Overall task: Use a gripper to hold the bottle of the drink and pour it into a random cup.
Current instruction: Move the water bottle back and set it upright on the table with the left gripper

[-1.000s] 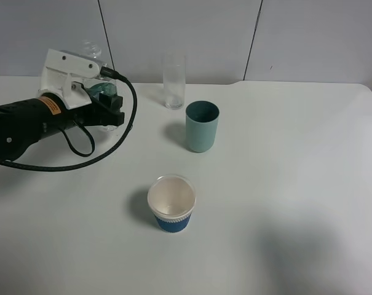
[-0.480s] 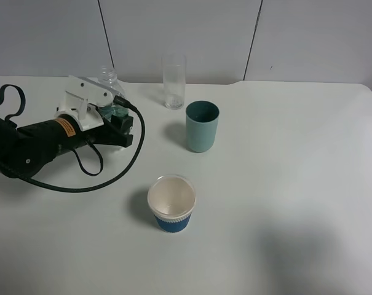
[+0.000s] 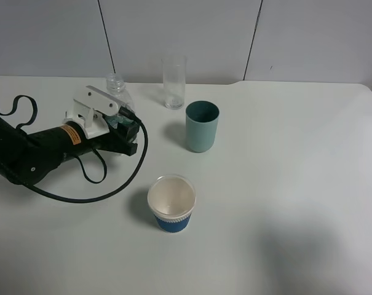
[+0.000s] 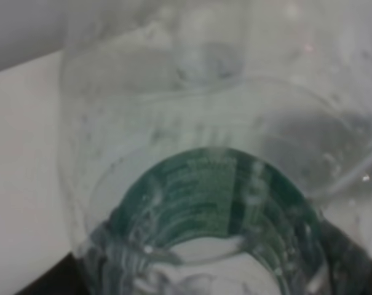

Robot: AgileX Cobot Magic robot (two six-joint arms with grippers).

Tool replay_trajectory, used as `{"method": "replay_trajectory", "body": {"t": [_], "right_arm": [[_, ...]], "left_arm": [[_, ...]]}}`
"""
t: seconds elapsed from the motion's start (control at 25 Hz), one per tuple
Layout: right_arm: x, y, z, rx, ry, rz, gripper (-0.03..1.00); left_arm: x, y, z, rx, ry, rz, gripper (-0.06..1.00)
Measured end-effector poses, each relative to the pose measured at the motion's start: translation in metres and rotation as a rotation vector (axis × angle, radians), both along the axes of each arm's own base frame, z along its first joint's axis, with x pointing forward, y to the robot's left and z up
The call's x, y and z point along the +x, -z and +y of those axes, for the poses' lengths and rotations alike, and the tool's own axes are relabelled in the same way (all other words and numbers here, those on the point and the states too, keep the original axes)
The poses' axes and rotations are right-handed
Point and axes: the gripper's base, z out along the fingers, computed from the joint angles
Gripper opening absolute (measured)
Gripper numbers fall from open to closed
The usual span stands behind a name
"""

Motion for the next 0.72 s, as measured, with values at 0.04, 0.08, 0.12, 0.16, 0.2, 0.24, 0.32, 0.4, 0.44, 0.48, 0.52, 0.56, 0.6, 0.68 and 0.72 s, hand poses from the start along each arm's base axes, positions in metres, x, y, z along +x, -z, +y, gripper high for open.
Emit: {"method": "replay_trajectory", "body": {"t": [0.04, 0.08, 0.12, 0.16, 0.2, 0.24, 0.32, 0.4, 0.44, 0.48, 0.52, 0.56, 0.6, 0.68, 0.72], "right_arm": [[0.0, 0.0, 0.0, 0.0, 0.0, 0.0, 0.74], [0.0, 0.0, 0.0, 0.0, 0.0, 0.0, 0.74], [0.0, 0.0, 0.0, 0.0, 0.0, 0.0, 0.74], [0.0, 0.0, 0.0, 0.0, 0.0, 0.0, 0.74], [0.0, 0.0, 0.0, 0.0, 0.0, 0.0, 0.74], [0.0, 0.0, 0.0, 0.0, 0.0, 0.0, 0.74], [0.0, 0.0, 0.0, 0.0, 0.0, 0.0, 0.74], [0.0, 0.0, 0.0, 0.0, 0.0, 0.0, 0.74], [0.0, 0.0, 0.0, 0.0, 0.0, 0.0, 0.74], [0.0, 0.0, 0.0, 0.0, 0.0, 0.0, 0.74], [0.0, 0.0, 0.0, 0.0, 0.0, 0.0, 0.74], [0.0, 0.0, 0.0, 0.0, 0.0, 0.0, 0.74], [0.0, 0.0, 0.0, 0.0, 0.0, 0.0, 0.74], [0.0, 0.0, 0.0, 0.0, 0.0, 0.0, 0.74], [0.0, 0.0, 0.0, 0.0, 0.0, 0.0, 0.74]], "left_arm": [[-0.0003, 0.0023, -0.0002, 0.003, 0.004, 0.006, 0.52], [-0.0007, 0.0049, -0.0005, 0.007, 0.009, 0.013, 0.52], [-0.001, 0.0068, -0.0006, 0.009, 0.012, 0.017, 0.52], [-0.0011, 0.0079, -0.0009, 0.008, 0.015, 0.016, 0.52], [-0.0012, 0.0082, -0.0011, 0.008, 0.018, 0.015, 0.52], [-0.0011, 0.0087, -0.0012, 0.007, 0.018, 0.013, 0.52], [-0.001, 0.0083, -0.0013, 0.004, 0.019, 0.009, 0.52], [-0.0009, 0.0079, -0.0014, 0.002, 0.019, 0.006, 0.52], [-0.0009, 0.0079, -0.0014, 0.002, 0.019, 0.005, 0.52], [-0.0009, 0.0079, -0.0014, 0.002, 0.019, 0.005, 0.52], [-0.0009, 0.0079, -0.0014, 0.002, 0.019, 0.005, 0.52], [-0.0009, 0.0078, -0.0014, 0.002, 0.019, 0.005, 0.52], [-0.0009, 0.0078, -0.0014, 0.002, 0.019, 0.005, 0.52], [-0.0009, 0.0078, -0.0014, 0.002, 0.019, 0.005, 0.52], [-0.0009, 0.0078, -0.0014, 0.002, 0.019, 0.005, 0.52]]}}
